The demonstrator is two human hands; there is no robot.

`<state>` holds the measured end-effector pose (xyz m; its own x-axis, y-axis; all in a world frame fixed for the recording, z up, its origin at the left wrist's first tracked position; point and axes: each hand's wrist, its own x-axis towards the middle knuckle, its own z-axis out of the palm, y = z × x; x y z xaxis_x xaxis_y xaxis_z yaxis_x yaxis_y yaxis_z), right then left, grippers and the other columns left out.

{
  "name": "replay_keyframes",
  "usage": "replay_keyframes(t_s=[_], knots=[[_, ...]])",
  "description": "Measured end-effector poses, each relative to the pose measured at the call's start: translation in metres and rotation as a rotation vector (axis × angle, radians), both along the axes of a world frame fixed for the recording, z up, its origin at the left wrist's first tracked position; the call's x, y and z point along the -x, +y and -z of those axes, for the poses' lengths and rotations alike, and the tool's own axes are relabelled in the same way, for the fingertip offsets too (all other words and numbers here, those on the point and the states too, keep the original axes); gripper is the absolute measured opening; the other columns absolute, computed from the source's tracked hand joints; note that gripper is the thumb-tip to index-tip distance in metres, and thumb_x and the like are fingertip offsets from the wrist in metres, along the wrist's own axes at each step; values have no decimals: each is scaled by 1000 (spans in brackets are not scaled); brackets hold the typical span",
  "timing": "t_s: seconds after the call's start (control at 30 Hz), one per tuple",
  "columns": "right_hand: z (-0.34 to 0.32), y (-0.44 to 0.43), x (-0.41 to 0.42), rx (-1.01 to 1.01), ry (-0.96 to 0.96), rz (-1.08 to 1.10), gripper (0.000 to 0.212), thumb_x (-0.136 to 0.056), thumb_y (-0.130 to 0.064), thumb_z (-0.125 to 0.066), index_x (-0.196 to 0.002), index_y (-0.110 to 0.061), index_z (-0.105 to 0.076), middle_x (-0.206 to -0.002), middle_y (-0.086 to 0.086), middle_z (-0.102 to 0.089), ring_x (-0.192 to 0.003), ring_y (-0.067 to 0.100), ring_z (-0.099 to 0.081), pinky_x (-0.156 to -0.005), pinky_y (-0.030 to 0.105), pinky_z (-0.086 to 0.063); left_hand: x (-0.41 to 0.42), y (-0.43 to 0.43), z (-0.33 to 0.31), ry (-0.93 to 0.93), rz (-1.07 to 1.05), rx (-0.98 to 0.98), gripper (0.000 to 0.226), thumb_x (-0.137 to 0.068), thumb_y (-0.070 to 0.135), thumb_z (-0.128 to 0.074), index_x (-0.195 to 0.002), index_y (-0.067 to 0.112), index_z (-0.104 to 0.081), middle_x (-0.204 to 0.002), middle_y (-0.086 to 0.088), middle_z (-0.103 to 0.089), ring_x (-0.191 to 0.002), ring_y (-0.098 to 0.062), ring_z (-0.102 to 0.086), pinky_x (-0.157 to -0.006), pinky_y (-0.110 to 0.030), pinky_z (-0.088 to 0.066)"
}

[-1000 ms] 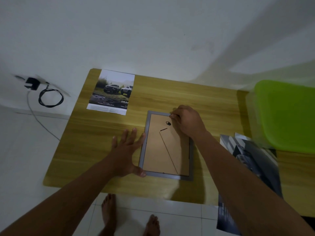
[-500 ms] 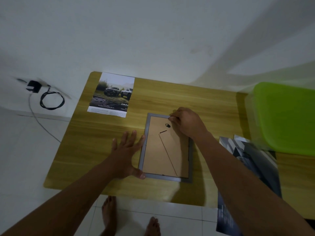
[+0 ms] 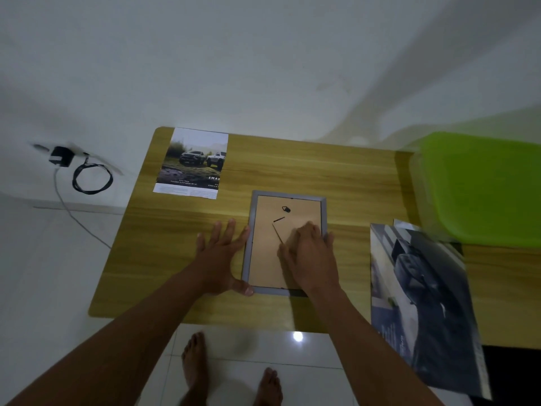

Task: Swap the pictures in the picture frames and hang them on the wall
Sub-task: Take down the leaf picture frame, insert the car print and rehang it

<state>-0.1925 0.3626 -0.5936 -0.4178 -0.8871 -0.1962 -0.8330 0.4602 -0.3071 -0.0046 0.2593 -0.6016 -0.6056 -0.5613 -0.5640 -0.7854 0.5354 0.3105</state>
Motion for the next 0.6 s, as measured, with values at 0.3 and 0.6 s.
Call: replay_keyframes(t_s=[0.3, 0.6], knots=[[-15, 1, -3, 163, -190, 95, 38, -92, -40, -56, -116, -13, -45, -112, 6, -53, -98, 24, -54, -73, 39, -51, 1, 0, 1, -5, -6, 8, 137, -52, 74, -75, -150, 39, 15, -154, 2, 33, -140, -26, 34, -111, -57, 17], [-48, -31, 59, 148, -86, 223, 35, -93, -42, -56, -115, -15, -48, -99, 3, -59, -84, 22, -57, -74, 37, -51, 0, -2, 4, -32, 22, 18, 138, -54, 77, -71, -148, 37, 22, -150, 2, 37, -139, -28, 34, -112, -60, 11]])
